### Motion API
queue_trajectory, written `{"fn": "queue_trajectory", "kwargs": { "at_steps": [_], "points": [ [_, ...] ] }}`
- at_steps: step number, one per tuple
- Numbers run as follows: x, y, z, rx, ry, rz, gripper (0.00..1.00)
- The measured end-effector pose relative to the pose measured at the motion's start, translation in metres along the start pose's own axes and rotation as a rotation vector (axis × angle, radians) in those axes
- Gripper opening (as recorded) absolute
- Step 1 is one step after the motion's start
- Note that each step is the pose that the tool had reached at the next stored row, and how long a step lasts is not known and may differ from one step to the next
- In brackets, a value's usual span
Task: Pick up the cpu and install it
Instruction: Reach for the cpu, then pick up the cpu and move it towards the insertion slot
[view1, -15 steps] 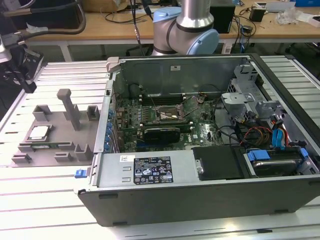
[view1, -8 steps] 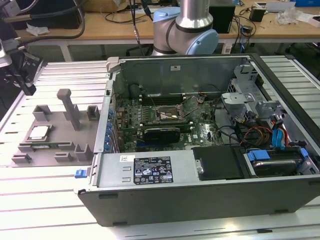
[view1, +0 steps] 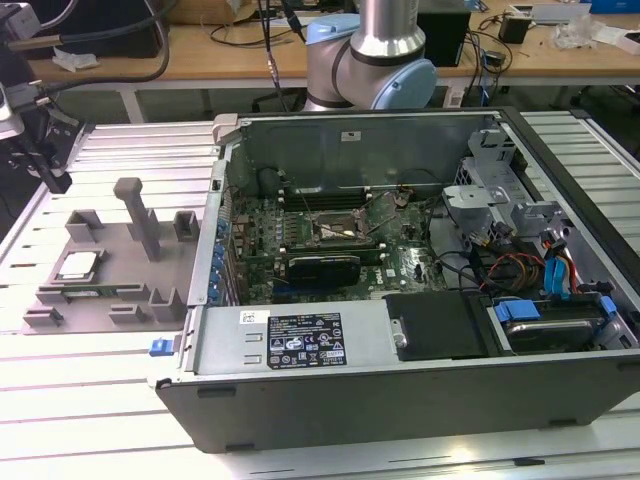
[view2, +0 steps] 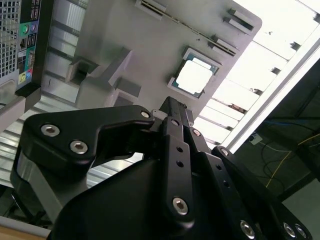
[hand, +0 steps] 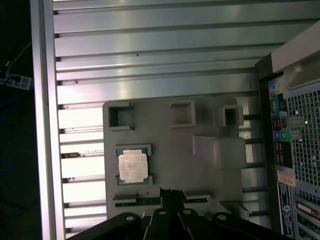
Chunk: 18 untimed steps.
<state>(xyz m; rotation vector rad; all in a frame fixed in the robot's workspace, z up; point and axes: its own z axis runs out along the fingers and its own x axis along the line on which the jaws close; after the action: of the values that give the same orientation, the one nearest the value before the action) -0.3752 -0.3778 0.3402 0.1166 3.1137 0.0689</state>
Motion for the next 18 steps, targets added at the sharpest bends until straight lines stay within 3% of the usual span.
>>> {"fn": "queue_trajectory", "kwargs": {
  "at_steps": [13,18],
  "points": [
    [0.001,-0.0001,0.0009,-0.0001,-0.0007,0.0,0.11],
    [0.0075,-0.0042,0.0193,0.0001,-0.0005,0.0,0.11]
  ]
}}
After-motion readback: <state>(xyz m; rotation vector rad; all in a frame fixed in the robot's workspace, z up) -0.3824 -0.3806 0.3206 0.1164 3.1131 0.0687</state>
